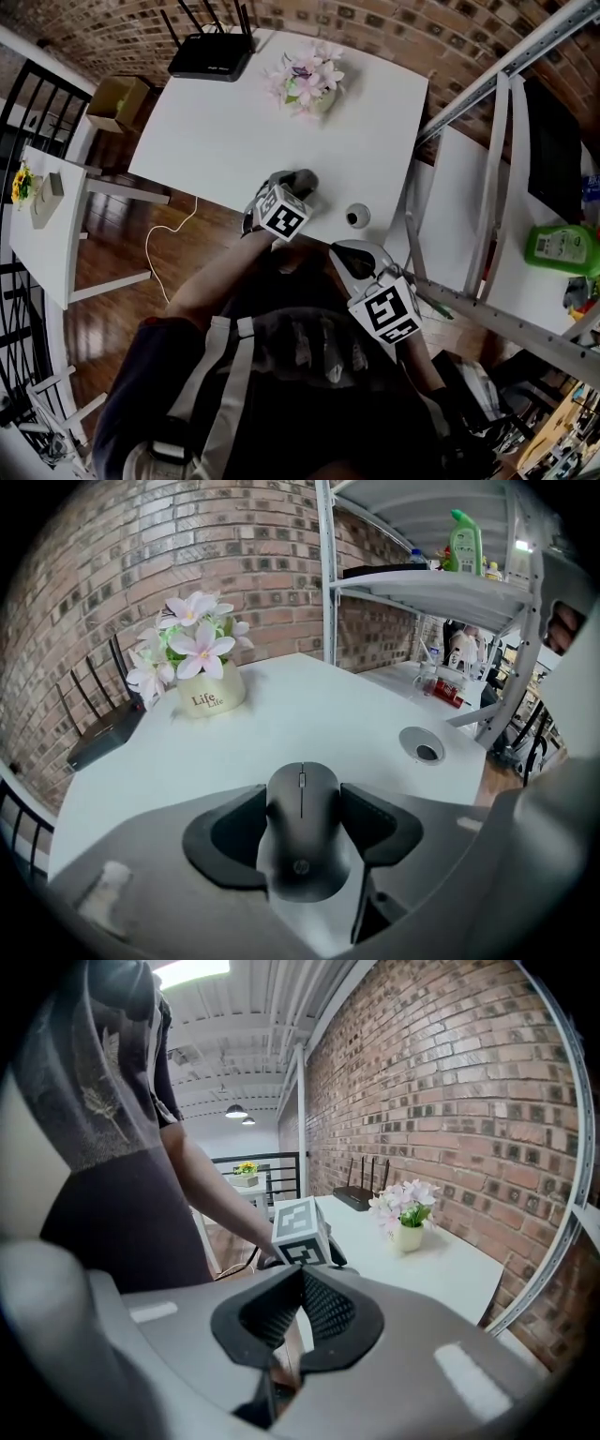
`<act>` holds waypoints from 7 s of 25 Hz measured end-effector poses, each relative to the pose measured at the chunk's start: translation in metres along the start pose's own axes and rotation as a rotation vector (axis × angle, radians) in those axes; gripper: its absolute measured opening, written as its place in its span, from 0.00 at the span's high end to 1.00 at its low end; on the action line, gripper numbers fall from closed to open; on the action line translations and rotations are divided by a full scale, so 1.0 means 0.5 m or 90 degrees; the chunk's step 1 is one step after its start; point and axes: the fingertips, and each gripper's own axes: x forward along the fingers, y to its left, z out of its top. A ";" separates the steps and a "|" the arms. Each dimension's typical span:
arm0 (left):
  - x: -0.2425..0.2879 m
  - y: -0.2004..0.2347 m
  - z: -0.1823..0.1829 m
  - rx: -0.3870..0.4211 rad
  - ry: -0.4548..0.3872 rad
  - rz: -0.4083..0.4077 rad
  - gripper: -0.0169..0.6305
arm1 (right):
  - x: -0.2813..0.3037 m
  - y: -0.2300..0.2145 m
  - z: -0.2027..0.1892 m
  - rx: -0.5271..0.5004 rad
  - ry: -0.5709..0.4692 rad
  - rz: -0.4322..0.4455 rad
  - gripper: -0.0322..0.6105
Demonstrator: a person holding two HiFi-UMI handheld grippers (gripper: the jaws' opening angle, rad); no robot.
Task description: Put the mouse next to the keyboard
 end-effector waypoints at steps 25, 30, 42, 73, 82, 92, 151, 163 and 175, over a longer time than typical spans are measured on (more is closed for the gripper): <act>-0.046 0.178 -0.093 -0.022 -0.020 -0.006 0.59 | 0.126 0.027 0.116 -0.010 0.028 -0.034 0.94; -0.062 0.221 -0.112 -0.039 -0.024 0.012 0.59 | 0.148 0.033 0.132 -0.018 0.032 -0.026 0.94; -0.089 0.298 -0.143 -0.066 -0.046 0.025 0.59 | 0.204 0.040 0.171 -0.025 0.049 -0.021 0.94; -0.141 0.450 -0.224 -0.050 -0.084 0.027 0.58 | 0.317 0.106 0.230 0.004 0.104 -0.042 0.94; -0.151 0.481 -0.240 -0.097 -0.038 0.080 0.58 | 0.279 0.077 0.201 0.017 0.049 -0.026 0.94; -0.172 0.522 -0.284 -0.143 0.010 0.139 0.59 | 0.218 0.079 0.140 0.042 0.004 0.028 0.94; -0.268 0.823 -0.416 -0.189 -0.024 0.194 0.61 | 0.425 0.112 0.287 0.043 0.076 -0.015 0.94; -0.284 0.865 -0.434 -0.197 -0.051 0.176 0.60 | 0.490 0.127 0.320 0.032 0.105 -0.006 0.94; -0.280 0.855 -0.434 -0.173 -0.039 0.165 0.60 | 0.524 0.142 0.321 0.055 0.125 -0.026 0.94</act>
